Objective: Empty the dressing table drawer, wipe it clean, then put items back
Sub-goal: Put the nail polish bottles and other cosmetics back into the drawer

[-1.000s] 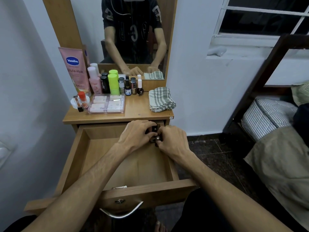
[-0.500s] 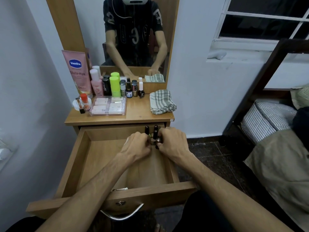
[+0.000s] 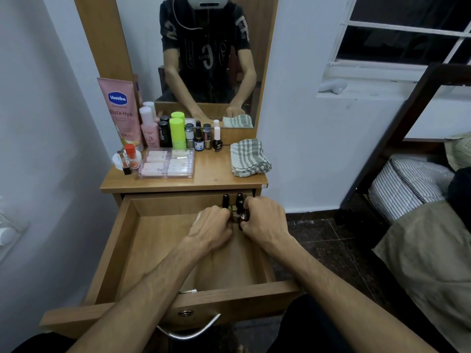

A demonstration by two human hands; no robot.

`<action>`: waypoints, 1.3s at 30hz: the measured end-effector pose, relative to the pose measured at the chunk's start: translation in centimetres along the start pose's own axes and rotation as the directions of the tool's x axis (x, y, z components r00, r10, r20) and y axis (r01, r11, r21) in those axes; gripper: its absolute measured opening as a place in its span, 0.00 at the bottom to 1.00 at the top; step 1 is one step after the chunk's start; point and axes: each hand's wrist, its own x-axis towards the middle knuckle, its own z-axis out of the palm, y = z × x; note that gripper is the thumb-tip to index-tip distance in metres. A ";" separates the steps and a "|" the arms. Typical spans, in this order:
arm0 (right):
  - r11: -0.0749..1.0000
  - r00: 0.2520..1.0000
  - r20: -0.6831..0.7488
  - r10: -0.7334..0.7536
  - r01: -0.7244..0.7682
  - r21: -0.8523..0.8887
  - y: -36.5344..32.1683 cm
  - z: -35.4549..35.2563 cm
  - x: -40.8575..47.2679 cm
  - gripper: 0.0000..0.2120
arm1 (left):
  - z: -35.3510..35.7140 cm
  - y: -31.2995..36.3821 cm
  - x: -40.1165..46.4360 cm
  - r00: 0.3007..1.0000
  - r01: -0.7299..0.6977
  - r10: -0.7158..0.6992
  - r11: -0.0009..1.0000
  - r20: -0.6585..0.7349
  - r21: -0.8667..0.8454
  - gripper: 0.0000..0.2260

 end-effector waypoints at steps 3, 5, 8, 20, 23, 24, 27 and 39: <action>1.000 1.000 0.004 0.023 -0.023 0.011 -0.1 -0.9 -0.2 0.12 | -0.2 -0.6 0.0 0.999 -0.007 0.006 1.000 -0.042 -0.015 0.11; 0.999 0.999 -0.018 0.038 -0.037 0.030 -0.3 -1.8 -0.3 0.11 | -0.6 -0.8 -0.2 0.994 -0.015 0.009 0.998 -0.112 -0.056 0.11; 0.993 0.992 -0.111 0.067 -0.056 0.102 -1.1 -3.8 0.2 0.09 | -1.9 -1.0 -0.5 0.953 -0.041 -0.004 0.989 -0.302 -0.144 0.09; 0.919 0.938 -0.336 0.086 0.056 0.391 -5.3 -7.8 11.4 0.10 | -13.2 -4.6 7.3 0.829 0.045 -0.111 0.990 -0.548 -0.132 0.10; 0.937 0.958 -0.282 0.055 0.048 0.346 -5.7 -7.2 14.2 0.15 | -14.1 -5.2 10.0 0.911 0.099 -0.094 0.995 -0.402 -0.010 0.10; 0.945 0.962 -0.269 0.044 0.047 0.323 -5.7 -7.1 14.9 0.17 | -14.1 -5.3 10.7 0.927 0.106 -0.087 0.994 -0.366 0.032 0.10; 0.967 0.974 -0.225 0.000 0.057 0.247 -5.5 -6.5 16.5 0.19 | -13.9 -5.4 12.1 0.944 0.116 -0.070 0.985 -0.322 0.126 0.10; 0.948 0.977 -0.214 0.001 0.067 0.311 -4.2 -5.3 17.3 0.10 | -13.0 -5.1 13.7 0.932 0.130 -0.068 0.980 -0.357 0.152 0.10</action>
